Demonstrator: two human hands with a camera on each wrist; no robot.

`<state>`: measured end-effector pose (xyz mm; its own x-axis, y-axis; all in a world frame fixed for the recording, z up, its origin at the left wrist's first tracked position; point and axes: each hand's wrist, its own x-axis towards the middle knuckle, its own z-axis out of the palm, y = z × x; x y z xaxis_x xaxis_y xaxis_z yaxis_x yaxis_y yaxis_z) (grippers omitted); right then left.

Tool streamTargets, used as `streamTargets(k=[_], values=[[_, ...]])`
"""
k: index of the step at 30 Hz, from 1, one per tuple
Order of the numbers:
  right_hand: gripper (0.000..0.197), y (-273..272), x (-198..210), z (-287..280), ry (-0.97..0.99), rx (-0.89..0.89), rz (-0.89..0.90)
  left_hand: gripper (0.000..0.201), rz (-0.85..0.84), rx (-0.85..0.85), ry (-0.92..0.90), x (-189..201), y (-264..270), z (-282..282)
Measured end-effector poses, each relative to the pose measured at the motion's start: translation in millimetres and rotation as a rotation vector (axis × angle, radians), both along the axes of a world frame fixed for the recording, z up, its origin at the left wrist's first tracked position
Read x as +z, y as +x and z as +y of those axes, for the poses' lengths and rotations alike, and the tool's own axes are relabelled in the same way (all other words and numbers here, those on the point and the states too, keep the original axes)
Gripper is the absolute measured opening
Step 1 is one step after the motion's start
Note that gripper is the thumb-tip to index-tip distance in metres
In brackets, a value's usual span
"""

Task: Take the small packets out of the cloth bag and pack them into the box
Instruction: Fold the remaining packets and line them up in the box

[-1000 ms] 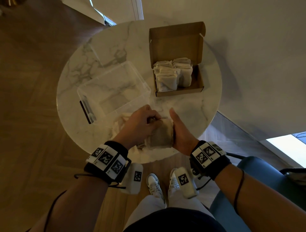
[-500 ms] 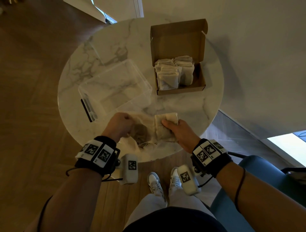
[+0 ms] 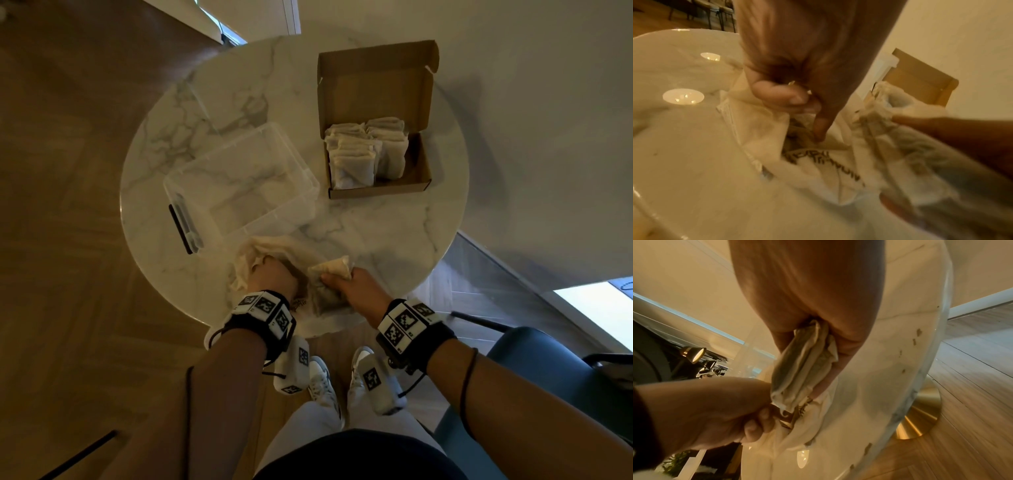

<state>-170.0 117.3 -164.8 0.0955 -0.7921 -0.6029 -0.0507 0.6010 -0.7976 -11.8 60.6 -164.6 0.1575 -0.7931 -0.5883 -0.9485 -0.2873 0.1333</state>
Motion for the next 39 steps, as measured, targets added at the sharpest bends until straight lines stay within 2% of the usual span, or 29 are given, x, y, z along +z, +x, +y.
streamTargets(k=[3, 8, 14, 17, 20, 23, 25, 27, 29, 30, 33, 36, 39], values=[[0.025, 1, 2, -1, 0.005, -0.016, -0.005, 0.043, -0.065, -0.053, -0.036, -9, -3, 8], [0.02, 1, 2, 0, 0.007, -0.014, 0.001, 0.032, -0.194, -0.343, -0.159, -17, -7, 27], [0.034, 3, -6, -3, 0.019, -0.019, 0.036, 0.02, -0.102, -0.263, -0.259, -5, -4, 29], [0.045, 2, -7, -3, 0.018, -0.02, 0.018, 0.021, 0.076, -0.038, -0.238, 6, 5, 28], [0.05, 1, -6, -2, 0.003, -0.031, 0.0, 0.014, 0.33, 0.166, -0.239, 24, 17, 23], [0.024, -1, 4, -2, -0.024, -0.039, -0.02, 0.016, 0.748, 0.374, -0.136, 50, 27, 18], [0.022, 0, 10, -1, -0.056, -0.045, -0.088, 0.018, 0.961, 0.49, -0.06, 66, 27, 17], [0.027, 3, 12, -2, -0.07, -0.033, -0.106, 0.022, 1.036, 0.535, 0.01, 77, 20, 17], [0.029, 6, 14, -3, -0.043, -0.027, -0.071, 0.02, 1.038, 0.484, 0.091, 79, 13, 19], [0.03, 7, 14, -4, -0.025, -0.04, -0.076, 0.024, 1.009, 0.399, 0.111, 78, 10, 20], [0.03, 8, 17, -3, 0.005, -0.092, -0.116, 0.023, 0.835, 0.161, 0.0, 74, 5, 21], [0.03, 7, 21, 1, 0.005, -0.116, -0.123, 0.019, 0.826, 0.174, -0.097, 76, 5, 18], [0.03, 6, 22, 4, -0.004, -0.121, -0.134, 0.016, 0.911, 0.149, -0.056, 79, 10, 18]])
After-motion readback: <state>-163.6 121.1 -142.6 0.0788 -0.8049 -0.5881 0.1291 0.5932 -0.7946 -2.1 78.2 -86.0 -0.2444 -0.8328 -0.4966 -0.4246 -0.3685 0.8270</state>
